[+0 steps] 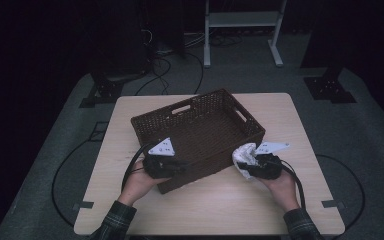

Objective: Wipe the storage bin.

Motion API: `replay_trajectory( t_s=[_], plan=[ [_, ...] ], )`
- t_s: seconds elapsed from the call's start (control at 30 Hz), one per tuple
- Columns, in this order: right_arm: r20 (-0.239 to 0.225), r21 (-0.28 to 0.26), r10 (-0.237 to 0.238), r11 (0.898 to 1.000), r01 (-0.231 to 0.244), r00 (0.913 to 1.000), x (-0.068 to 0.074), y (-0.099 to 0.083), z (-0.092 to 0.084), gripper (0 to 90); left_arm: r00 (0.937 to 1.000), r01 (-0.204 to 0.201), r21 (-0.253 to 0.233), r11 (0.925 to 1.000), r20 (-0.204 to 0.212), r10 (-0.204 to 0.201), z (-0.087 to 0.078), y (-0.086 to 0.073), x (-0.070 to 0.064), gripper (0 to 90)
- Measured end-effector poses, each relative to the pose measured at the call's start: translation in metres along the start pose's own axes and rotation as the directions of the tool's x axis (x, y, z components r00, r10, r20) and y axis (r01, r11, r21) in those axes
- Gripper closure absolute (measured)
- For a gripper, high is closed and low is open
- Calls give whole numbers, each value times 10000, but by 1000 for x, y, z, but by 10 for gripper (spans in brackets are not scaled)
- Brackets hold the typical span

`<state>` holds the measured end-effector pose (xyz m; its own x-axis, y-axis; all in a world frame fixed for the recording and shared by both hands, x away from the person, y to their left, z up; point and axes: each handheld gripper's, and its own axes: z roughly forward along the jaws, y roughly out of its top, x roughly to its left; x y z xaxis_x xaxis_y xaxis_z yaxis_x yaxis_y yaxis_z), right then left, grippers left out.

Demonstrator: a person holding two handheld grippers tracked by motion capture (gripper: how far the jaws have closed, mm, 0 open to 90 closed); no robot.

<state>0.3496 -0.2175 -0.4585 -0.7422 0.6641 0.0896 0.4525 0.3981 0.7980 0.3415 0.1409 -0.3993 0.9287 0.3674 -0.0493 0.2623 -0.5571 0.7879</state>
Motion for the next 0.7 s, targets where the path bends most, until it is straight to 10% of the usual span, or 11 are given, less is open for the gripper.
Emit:
replay_trajectory(
  t_s=[0.7],
  plan=[
    [-322,1018,-36,9948,68,9995,6,-8,20,698,10000,8,6,10000,20,-8,0,0,0,796]
  ],
)
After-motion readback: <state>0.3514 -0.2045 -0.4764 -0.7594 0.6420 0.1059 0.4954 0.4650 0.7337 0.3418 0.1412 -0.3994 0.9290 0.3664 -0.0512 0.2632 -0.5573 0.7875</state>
